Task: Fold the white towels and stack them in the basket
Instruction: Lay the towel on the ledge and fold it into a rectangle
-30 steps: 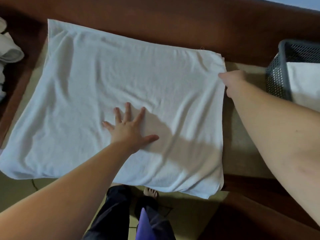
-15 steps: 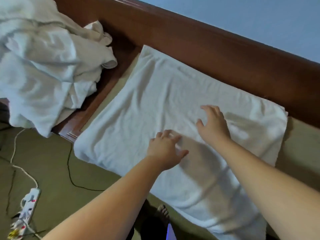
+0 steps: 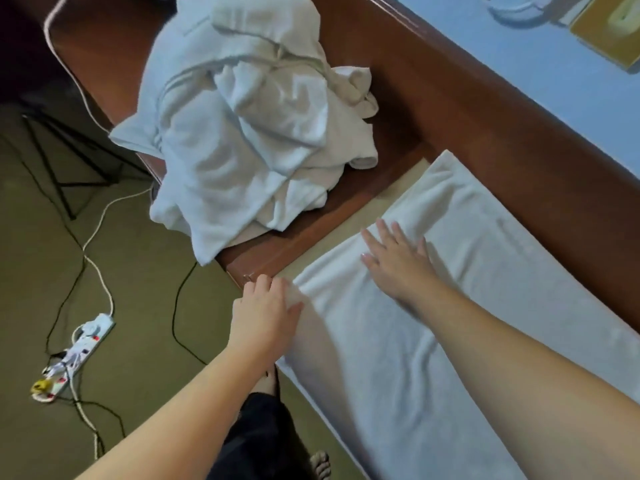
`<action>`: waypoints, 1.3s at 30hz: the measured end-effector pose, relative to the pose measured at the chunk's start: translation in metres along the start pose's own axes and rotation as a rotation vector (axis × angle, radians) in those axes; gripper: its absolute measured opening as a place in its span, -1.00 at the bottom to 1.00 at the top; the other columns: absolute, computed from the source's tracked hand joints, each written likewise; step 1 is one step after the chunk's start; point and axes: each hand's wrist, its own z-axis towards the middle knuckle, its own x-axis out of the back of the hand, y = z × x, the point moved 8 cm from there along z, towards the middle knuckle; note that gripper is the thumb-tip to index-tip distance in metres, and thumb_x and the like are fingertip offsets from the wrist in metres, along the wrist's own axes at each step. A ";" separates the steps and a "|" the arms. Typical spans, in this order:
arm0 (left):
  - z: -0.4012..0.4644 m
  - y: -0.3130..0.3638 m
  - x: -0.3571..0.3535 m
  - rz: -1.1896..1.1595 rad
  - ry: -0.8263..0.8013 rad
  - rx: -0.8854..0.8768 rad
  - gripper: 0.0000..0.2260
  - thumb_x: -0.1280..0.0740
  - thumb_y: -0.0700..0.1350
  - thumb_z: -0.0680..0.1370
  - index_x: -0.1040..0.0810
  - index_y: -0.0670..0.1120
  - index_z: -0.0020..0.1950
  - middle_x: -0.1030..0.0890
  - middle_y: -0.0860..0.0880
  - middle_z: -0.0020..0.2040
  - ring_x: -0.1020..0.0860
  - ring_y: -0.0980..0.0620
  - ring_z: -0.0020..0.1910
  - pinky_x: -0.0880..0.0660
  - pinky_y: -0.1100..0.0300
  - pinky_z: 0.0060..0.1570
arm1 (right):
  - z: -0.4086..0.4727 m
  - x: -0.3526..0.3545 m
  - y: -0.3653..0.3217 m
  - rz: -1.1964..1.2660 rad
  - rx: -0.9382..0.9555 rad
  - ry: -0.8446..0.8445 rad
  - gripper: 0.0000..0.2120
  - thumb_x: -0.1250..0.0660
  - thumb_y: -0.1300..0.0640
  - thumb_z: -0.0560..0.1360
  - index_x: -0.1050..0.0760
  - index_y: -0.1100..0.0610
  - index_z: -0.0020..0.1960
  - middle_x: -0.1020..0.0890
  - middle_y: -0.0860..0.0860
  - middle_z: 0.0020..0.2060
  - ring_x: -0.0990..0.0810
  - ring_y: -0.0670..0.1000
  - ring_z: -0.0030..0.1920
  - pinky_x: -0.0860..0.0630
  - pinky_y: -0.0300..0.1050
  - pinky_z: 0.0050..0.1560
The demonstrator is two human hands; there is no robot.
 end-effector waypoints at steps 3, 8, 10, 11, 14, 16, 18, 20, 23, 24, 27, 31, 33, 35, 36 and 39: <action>0.008 0.002 0.002 0.019 0.015 -0.141 -0.75 -0.37 0.14 0.58 -0.57 0.01 0.13 -0.48 0.01 0.03 -0.43 -0.11 0.02 -0.30 0.06 -0.14 | 0.031 0.024 0.025 -0.095 -0.006 0.075 -0.49 0.07 -0.18 0.71 -0.04 -0.23 0.65 0.02 -0.03 0.69 0.12 0.02 0.68 0.15 0.35 0.58; 0.008 0.007 0.007 -0.285 0.042 -0.243 -0.81 -0.41 -0.25 0.46 -0.51 -0.06 0.01 -0.49 0.00 -0.05 -0.42 -0.10 -0.11 -0.49 -0.05 -0.14 | 0.029 0.051 -0.001 -0.145 0.432 0.276 -0.83 -0.31 0.11 0.49 -0.58 0.03 0.06 -0.54 -0.03 0.16 -0.50 0.02 0.20 -0.14 0.21 0.58; 0.011 0.007 -0.001 -0.453 -0.131 -0.155 -0.74 -0.36 -0.16 0.54 -0.44 -0.04 0.21 -0.51 0.04 0.03 -0.49 -0.07 0.04 -0.48 0.01 0.03 | 0.029 0.048 -0.015 -0.186 0.548 0.210 -0.86 -0.27 0.10 0.41 -0.52 0.03 -0.04 -0.50 -0.07 -0.07 -0.49 0.01 -0.02 -0.34 0.10 0.41; 0.014 0.006 -0.006 -0.491 -0.188 -0.087 -0.66 -0.37 -0.09 0.56 -0.40 -0.02 0.30 -0.54 0.04 0.06 -0.52 -0.07 0.11 -0.47 0.03 0.08 | 0.029 0.047 -0.020 -0.213 0.575 0.182 -0.86 -0.26 0.09 0.38 -0.49 0.02 -0.06 -0.47 -0.09 -0.12 -0.47 0.01 -0.07 -0.38 0.02 0.26; 0.021 0.012 -0.006 -0.265 -0.250 -0.096 -0.67 -0.34 0.02 0.61 -0.44 0.05 0.36 -0.56 0.04 0.20 -0.45 -0.09 0.21 -0.43 0.04 0.12 | 0.030 0.048 -0.025 -0.250 0.613 0.146 -0.88 -0.30 0.07 0.33 -0.38 -0.01 -0.17 -0.37 -0.13 -0.21 -0.35 -0.02 -0.15 -0.29 -0.06 -0.04; 0.018 0.027 0.008 -0.187 -0.125 -0.268 -0.81 -0.36 -0.08 0.52 -0.55 0.05 0.13 -0.53 -0.01 0.09 -0.46 -0.15 0.08 -0.37 0.04 -0.07 | 0.028 0.048 -0.020 -0.231 0.640 0.130 -0.84 -0.31 0.06 0.29 -0.35 -0.02 -0.19 -0.37 -0.13 -0.21 -0.34 -0.02 -0.15 -0.33 -0.03 -0.11; 0.015 0.034 0.005 -0.216 -0.097 -0.395 -0.78 -0.41 -0.21 0.32 -0.52 0.03 -0.11 -0.53 -0.04 -0.03 -0.48 -0.16 -0.11 -0.32 0.07 -0.25 | 0.025 0.049 -0.016 -0.224 0.665 0.119 -0.79 -0.35 0.09 0.24 -0.36 0.00 -0.19 -0.41 -0.10 -0.19 -0.39 0.01 -0.16 -0.38 -0.03 -0.16; 0.010 0.044 0.001 -0.250 -0.125 -0.462 -0.77 -0.36 -0.27 0.35 -0.48 0.01 -0.10 -0.53 -0.04 0.02 -0.49 -0.16 -0.09 -0.29 0.10 -0.21 | 0.022 0.049 -0.014 -0.230 0.677 0.120 -0.75 -0.40 0.11 0.21 -0.36 0.01 -0.20 -0.44 -0.08 -0.18 -0.41 0.04 -0.19 -0.39 -0.03 -0.19; 0.007 0.048 0.001 -0.277 -0.152 -0.376 -0.79 -0.25 -0.13 0.60 -0.43 0.01 0.24 -0.48 0.01 0.18 -0.49 -0.09 0.16 -0.20 0.18 -0.13 | 0.016 0.048 -0.015 -0.237 0.694 0.129 -0.71 -0.41 0.15 0.19 -0.34 0.02 -0.19 -0.55 -0.04 -0.09 -0.50 0.11 -0.18 -0.41 -0.02 -0.18; 0.009 0.044 0.001 -0.283 -0.142 -0.328 -0.73 -0.25 0.00 0.65 -0.39 0.00 0.33 -0.49 0.03 0.22 -0.48 -0.07 0.20 -0.24 0.20 -0.11 | 0.015 0.047 -0.015 -0.239 0.697 0.131 -0.67 -0.42 0.18 0.18 -0.31 0.02 -0.19 -0.58 -0.03 -0.07 -0.52 0.14 -0.17 -0.42 -0.01 -0.18; 0.016 0.041 -0.003 -0.122 -0.201 -0.239 -0.60 -0.23 0.23 0.65 -0.43 -0.02 0.34 -0.47 -0.05 0.24 -0.41 -0.13 0.20 -0.39 0.02 0.06 | 0.016 0.044 -0.014 -0.315 0.671 0.154 -0.48 -0.49 0.24 0.12 -0.21 -0.06 -0.17 -0.45 -0.11 -0.24 -0.46 0.08 -0.26 -0.27 -0.07 -0.16; 0.015 0.050 0.005 -0.116 -0.069 -0.361 -0.79 -0.38 0.00 0.51 -0.50 -0.06 0.07 -0.43 -0.05 0.06 -0.41 -0.12 0.03 -0.21 0.06 -0.11 | 0.019 0.038 -0.004 -0.335 0.626 0.172 -0.45 -0.53 0.29 0.08 -0.45 -0.04 -0.02 -0.45 -0.13 -0.17 -0.42 0.02 -0.11 -0.25 -0.05 -0.05; 0.014 0.050 0.007 -0.235 0.033 -0.428 -0.76 -0.45 -0.14 0.33 -0.48 -0.05 -0.07 -0.47 -0.03 -0.09 -0.41 -0.08 -0.16 -0.28 0.08 -0.23 | 0.019 0.038 -0.001 -0.302 0.620 0.174 -0.45 -0.51 0.32 0.08 -0.49 0.00 0.00 -0.46 -0.08 -0.13 -0.41 0.04 -0.09 -0.29 -0.03 -0.08; 0.013 0.051 0.005 -0.343 0.018 -0.469 -0.79 -0.41 -0.17 0.32 -0.47 -0.05 -0.10 -0.47 -0.02 -0.13 -0.32 -0.03 -0.20 -0.40 0.06 -0.24 | 0.020 0.039 -0.002 -0.274 0.598 0.157 -0.51 -0.50 0.31 0.11 -0.47 -0.01 -0.03 -0.44 -0.08 -0.14 -0.45 0.07 -0.12 -0.33 -0.02 -0.10; 0.011 0.051 0.003 -0.334 -0.019 -0.467 -0.83 -0.38 -0.14 0.36 -0.48 -0.05 -0.07 -0.47 -0.02 -0.09 -0.31 -0.03 -0.17 -0.43 0.04 -0.19 | 0.021 0.039 -0.002 -0.263 0.584 0.138 -0.54 -0.49 0.29 0.14 -0.49 0.00 -0.03 -0.45 -0.08 -0.13 -0.48 0.09 -0.12 -0.34 -0.02 -0.10; 0.008 0.040 -0.007 -0.186 -0.078 -0.295 -0.71 -0.24 0.16 0.54 -0.58 -0.02 0.04 -0.47 -0.02 0.15 -0.40 -0.14 0.05 -0.44 0.01 -0.06 | 0.023 0.041 -0.007 -0.254 0.562 0.075 -0.66 -0.39 0.11 0.29 -0.56 -0.02 0.07 -0.48 -0.09 -0.04 -0.52 0.07 0.00 -0.35 -0.03 -0.04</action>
